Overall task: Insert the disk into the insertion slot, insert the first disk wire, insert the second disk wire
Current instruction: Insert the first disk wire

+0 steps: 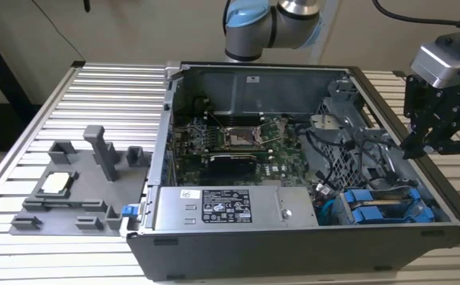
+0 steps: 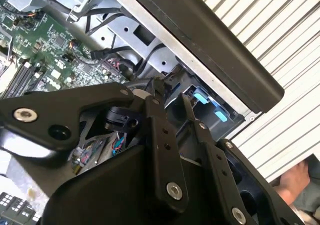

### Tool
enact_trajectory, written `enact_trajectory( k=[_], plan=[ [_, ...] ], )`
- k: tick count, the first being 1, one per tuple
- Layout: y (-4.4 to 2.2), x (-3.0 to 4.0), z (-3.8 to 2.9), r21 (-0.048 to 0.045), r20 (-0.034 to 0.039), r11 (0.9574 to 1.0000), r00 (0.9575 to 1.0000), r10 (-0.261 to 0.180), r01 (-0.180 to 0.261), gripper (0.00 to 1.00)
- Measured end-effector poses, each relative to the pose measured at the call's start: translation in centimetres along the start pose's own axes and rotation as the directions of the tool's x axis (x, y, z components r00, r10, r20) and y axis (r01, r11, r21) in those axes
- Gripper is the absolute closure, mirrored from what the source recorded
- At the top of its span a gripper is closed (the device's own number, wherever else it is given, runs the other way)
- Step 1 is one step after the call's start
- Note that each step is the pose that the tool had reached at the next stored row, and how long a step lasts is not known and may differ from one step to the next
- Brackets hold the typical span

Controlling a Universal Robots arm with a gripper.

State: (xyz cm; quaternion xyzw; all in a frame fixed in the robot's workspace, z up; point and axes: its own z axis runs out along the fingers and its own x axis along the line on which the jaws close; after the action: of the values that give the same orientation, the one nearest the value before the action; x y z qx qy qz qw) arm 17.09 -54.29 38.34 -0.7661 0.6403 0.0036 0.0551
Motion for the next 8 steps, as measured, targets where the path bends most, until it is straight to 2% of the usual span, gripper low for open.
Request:
enact_trajectory(
  k=[1,2,3,8],
  plan=[
    [0.0,0.0,0.0,0.0,0.0,1.0,1.0,0.0,0.0,0.75],
    [0.0,0.0,0.0,0.0,0.0,1.0,1.0,0.0,0.0,0.75],
    [0.0,-0.01,0.0,0.0,-0.0001,1.0,1.0,0.0,0.0,0.8],
    [0.0,-0.01,0.0,0.0,-0.0001,1.0,1.0,0.0,0.0,0.81]
  ],
)
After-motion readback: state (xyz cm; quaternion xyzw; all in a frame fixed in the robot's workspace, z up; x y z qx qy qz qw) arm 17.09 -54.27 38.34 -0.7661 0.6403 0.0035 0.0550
